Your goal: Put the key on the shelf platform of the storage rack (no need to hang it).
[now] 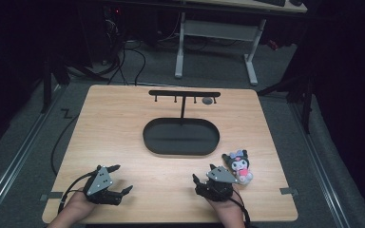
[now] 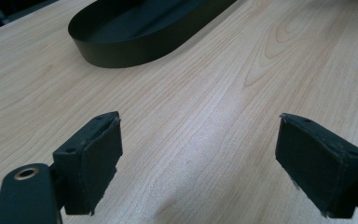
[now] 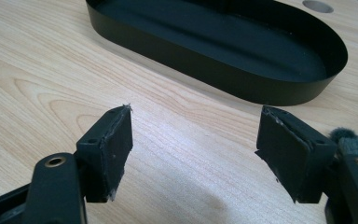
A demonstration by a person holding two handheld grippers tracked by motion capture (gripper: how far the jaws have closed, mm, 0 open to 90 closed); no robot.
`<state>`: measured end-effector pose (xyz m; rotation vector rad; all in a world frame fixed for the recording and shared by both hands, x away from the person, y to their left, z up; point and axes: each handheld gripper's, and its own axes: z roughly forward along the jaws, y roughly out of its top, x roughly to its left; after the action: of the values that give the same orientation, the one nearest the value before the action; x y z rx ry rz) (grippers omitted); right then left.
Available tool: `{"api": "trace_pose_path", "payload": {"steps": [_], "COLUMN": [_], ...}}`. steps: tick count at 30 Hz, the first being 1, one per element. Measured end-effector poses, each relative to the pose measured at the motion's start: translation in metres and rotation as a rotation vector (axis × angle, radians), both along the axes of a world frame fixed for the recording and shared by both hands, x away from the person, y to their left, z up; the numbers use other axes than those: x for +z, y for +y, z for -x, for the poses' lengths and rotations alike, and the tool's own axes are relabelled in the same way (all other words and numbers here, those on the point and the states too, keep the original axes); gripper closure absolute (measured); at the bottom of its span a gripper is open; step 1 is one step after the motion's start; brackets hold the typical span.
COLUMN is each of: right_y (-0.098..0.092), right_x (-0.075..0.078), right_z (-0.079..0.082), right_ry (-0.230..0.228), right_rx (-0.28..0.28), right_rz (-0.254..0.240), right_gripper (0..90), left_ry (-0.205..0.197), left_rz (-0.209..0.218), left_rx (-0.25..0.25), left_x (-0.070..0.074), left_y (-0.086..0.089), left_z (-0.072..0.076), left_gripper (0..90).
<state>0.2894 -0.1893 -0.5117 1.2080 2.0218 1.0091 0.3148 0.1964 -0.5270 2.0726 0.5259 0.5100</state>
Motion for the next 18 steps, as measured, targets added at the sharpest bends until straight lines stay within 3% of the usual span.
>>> {"api": "trace_pose_path", "payload": {"steps": [18], "right_y": [-0.0024], "right_x": [-0.0019], "right_z": [-0.0015], "right_ry": [0.016], "right_rx": [-0.004], "right_rz": [0.005], "right_gripper": [27.4], "left_ry": [0.005], "left_rz": [-0.002], "left_rx": [0.000], "left_x": [0.0000], "left_y": [-0.0003], "left_z": [-0.0010], "left_gripper": [15.5]}}
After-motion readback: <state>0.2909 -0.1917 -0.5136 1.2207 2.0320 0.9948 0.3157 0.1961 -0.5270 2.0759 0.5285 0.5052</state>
